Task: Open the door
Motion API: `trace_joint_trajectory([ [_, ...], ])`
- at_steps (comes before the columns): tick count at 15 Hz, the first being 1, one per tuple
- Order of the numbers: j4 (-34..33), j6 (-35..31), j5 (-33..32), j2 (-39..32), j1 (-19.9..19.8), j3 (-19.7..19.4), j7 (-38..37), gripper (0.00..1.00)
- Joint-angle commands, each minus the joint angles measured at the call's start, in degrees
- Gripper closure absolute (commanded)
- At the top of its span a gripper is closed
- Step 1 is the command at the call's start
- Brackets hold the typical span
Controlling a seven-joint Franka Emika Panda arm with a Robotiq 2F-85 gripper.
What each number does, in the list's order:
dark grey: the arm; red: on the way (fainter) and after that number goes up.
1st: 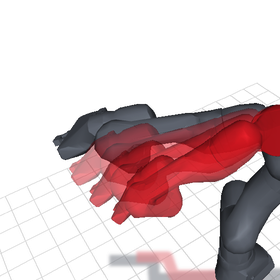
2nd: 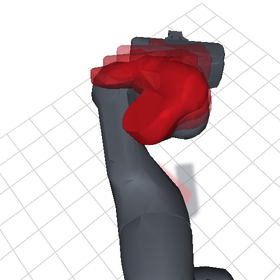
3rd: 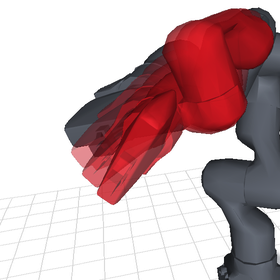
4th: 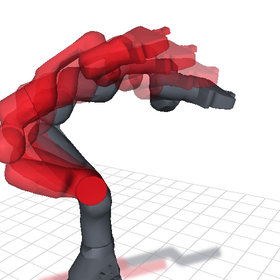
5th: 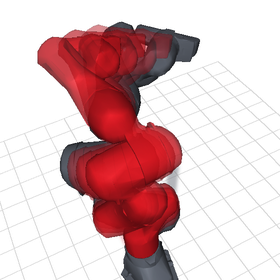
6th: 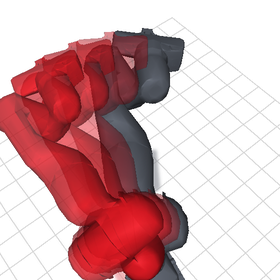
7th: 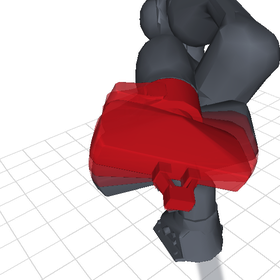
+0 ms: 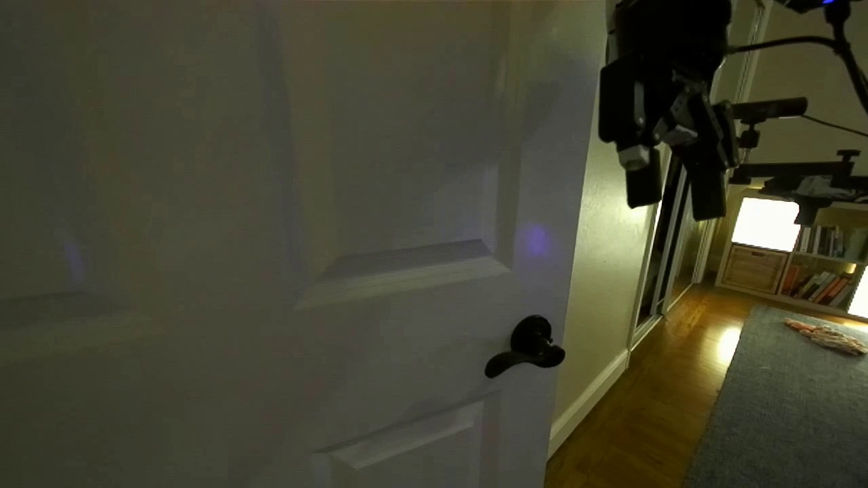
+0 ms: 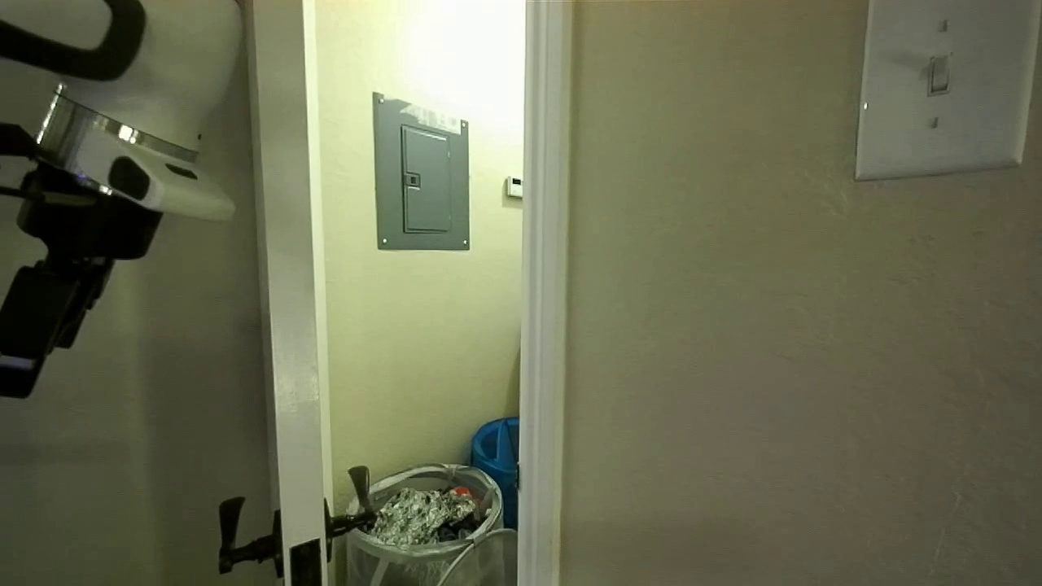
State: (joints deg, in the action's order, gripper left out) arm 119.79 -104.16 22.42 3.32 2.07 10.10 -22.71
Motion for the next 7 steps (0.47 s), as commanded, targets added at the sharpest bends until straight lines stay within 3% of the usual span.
trace_joint_trajectory([
  [1, 2.64, -0.28, -2.41, 5.17, 1.02, -1.86, 0.75, 0.0],
  [7, 0.55, 0.02, -2.16, 4.01, 1.04, -2.13, 0.04, 0.0],
])
